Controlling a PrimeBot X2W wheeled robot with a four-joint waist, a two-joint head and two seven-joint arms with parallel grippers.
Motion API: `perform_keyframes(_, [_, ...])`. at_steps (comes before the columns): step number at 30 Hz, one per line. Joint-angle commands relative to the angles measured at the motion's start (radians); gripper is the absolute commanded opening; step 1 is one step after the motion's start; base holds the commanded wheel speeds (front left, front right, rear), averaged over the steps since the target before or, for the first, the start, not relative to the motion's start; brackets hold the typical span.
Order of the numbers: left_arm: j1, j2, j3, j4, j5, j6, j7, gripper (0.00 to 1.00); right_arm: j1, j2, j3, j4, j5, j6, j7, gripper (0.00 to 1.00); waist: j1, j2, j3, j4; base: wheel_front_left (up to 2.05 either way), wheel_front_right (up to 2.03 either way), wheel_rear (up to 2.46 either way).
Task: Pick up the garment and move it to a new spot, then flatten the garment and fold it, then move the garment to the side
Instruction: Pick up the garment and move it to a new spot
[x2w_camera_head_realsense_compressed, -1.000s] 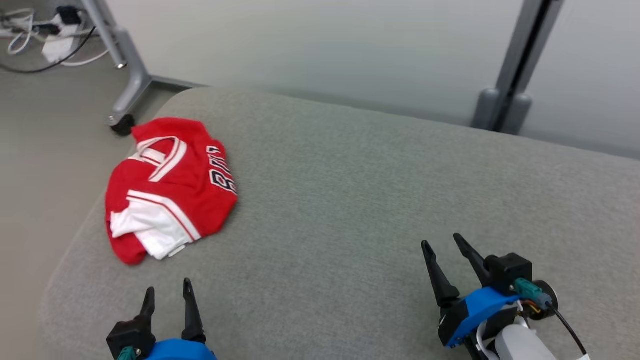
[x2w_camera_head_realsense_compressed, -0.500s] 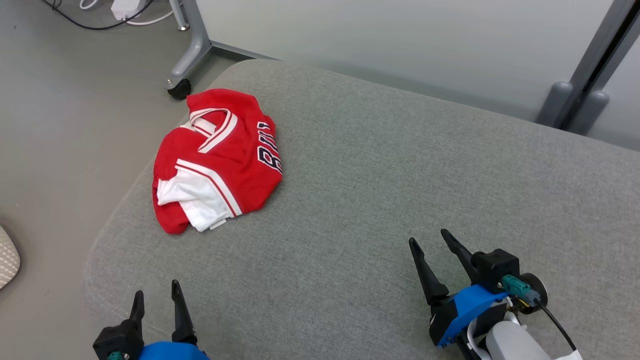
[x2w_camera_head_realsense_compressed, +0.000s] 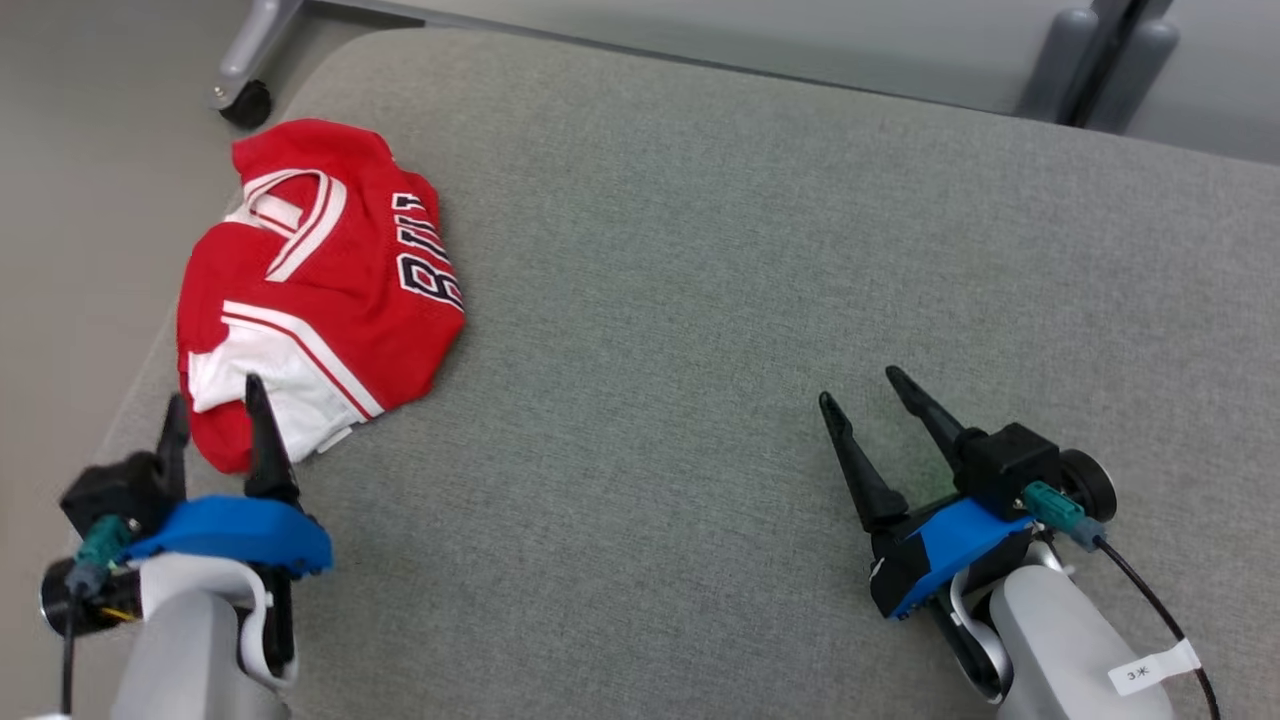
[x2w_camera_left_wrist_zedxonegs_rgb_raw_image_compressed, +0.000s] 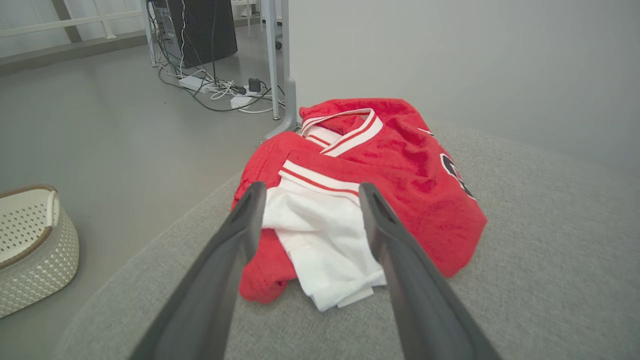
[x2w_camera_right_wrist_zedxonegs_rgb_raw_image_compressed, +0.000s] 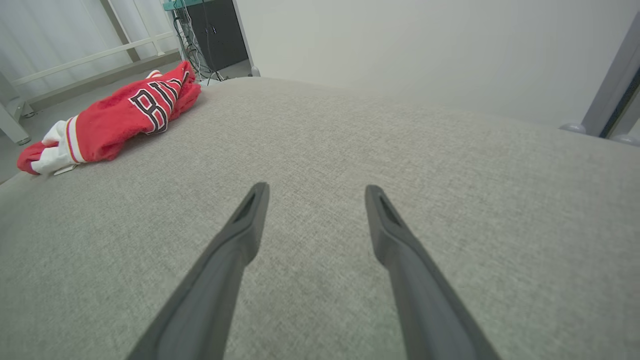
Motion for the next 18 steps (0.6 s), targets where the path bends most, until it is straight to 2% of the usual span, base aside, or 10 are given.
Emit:
perform_keyframes(1, [-0.048,0.015,0.011,0.021,0.007,-0.010,-0.002,1.00,-0.015,-0.016,0.004,-0.009,0.006,0.000,-0.003,1.00,-0.0001,0.0000,0.012,-0.007,0.00,0.00,0.00])
perform_keyframes(9, [-0.267,0.091,0.028,0.254,-0.003,-0.052,0.004,1.00,-0.064,-0.073,0.041,-0.051,0.015,0.000,-0.003,1.00,-0.0001,0.0000,0.107,-0.060,0.00,0.00,0.00])
perform_keyframes(14, [-0.374,0.131,0.035,0.408,-0.040,-0.069,0.063,1.00,-0.084,-0.107,0.044,-0.070,0.019,0.000,-0.001,1.00,-0.0001,0.0000,0.161,-0.095,0.00,0.00,0.00])
perform_keyframes(18, [-0.424,0.129,0.045,0.503,-0.088,-0.079,0.140,1.00,-0.085,-0.130,0.039,-0.076,0.023,-0.001,-0.001,1.00,-0.0001,0.0000,0.186,-0.113,0.00,0.00,0.00])
